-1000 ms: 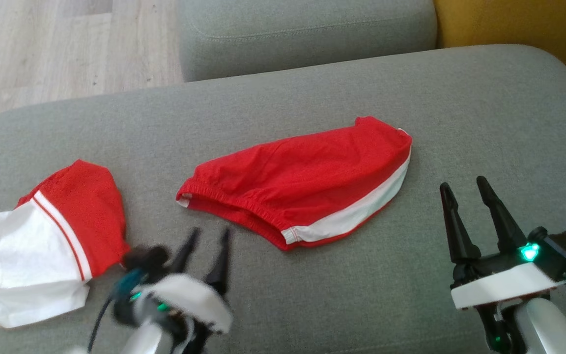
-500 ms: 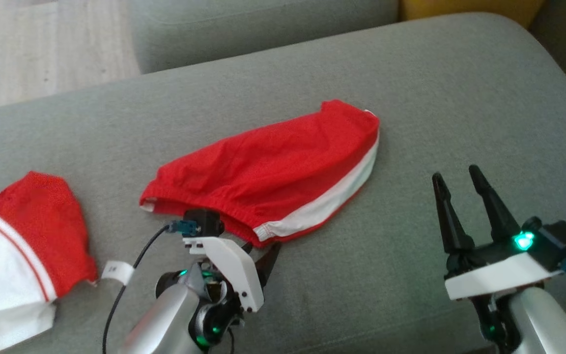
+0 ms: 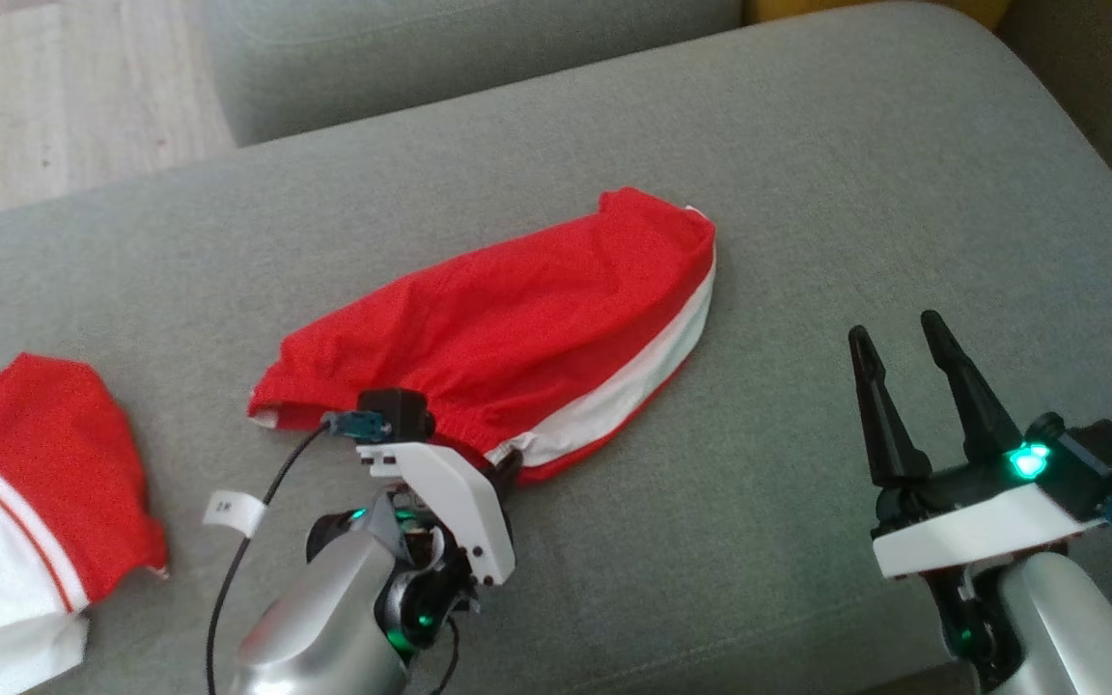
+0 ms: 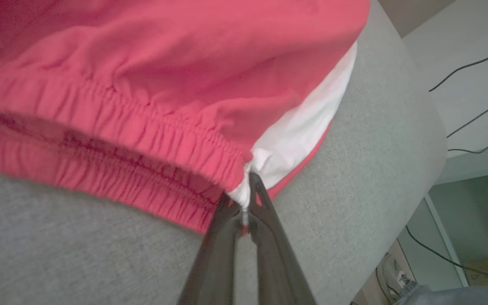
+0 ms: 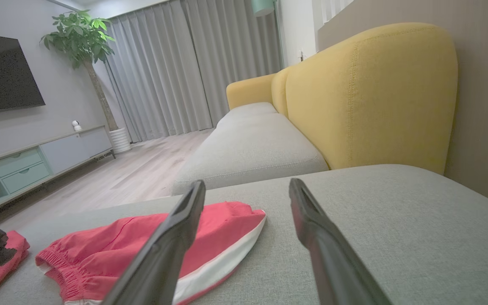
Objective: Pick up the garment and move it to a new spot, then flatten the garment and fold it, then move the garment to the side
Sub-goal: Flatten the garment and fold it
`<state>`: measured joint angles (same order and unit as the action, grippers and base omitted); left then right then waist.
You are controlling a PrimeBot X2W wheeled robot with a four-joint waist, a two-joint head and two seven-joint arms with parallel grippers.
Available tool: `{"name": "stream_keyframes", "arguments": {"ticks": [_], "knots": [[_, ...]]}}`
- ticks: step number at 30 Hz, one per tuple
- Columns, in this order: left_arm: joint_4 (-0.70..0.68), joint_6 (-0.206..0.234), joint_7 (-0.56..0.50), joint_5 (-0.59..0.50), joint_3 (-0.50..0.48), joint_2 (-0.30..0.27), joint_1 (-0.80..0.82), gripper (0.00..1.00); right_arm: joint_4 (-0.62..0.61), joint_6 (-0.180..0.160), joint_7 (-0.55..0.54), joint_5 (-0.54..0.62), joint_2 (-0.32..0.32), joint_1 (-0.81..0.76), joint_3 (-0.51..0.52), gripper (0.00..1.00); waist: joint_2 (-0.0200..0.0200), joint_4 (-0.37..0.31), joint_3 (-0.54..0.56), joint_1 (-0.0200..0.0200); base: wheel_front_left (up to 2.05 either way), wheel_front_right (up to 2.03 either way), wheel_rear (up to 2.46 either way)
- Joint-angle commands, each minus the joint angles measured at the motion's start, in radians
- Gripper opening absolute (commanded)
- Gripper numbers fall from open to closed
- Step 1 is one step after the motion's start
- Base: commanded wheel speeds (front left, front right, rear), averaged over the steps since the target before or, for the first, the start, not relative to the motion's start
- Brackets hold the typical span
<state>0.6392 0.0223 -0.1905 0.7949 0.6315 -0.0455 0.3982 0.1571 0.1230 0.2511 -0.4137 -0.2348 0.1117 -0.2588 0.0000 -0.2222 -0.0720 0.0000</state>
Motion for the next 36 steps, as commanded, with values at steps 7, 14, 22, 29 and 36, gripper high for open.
{"name": "stream_keyframes", "arguments": {"ticks": [7,14,22,29,36], "knots": [[-0.083,-0.027,0.016,0.009,-0.005,-0.050,0.041,0.00,-0.023,0.008,0.011,0.007,-0.010,-0.005,0.009,1.00,0.0000,0.096,0.063,0.0000,0.00,0.00,0.00],[-0.273,0.032,-0.047,0.008,-0.037,-0.209,-0.059,0.00,-0.030,0.008,0.011,0.016,-0.009,-0.022,0.057,1.00,0.0000,0.155,0.068,0.0000,0.00,0.00,0.00],[-0.344,0.117,-0.037,-0.027,-0.057,-0.310,-0.170,0.70,-0.032,0.008,0.011,0.015,-0.015,-0.027,0.071,1.00,0.0000,0.167,0.062,0.0000,0.00,0.00,0.00],[-0.370,0.137,0.114,-0.080,-0.073,-0.314,-0.198,1.00,-0.031,0.008,0.011,0.012,-0.023,-0.026,0.070,1.00,0.0000,0.170,0.056,0.0000,0.00,0.00,0.00],[-0.464,0.257,0.298,-0.180,-0.112,-0.319,-0.236,1.00,-0.024,0.008,0.011,0.010,-0.025,-0.033,0.064,1.00,0.0000,0.176,0.065,0.0000,0.00,0.00,0.00]]}}
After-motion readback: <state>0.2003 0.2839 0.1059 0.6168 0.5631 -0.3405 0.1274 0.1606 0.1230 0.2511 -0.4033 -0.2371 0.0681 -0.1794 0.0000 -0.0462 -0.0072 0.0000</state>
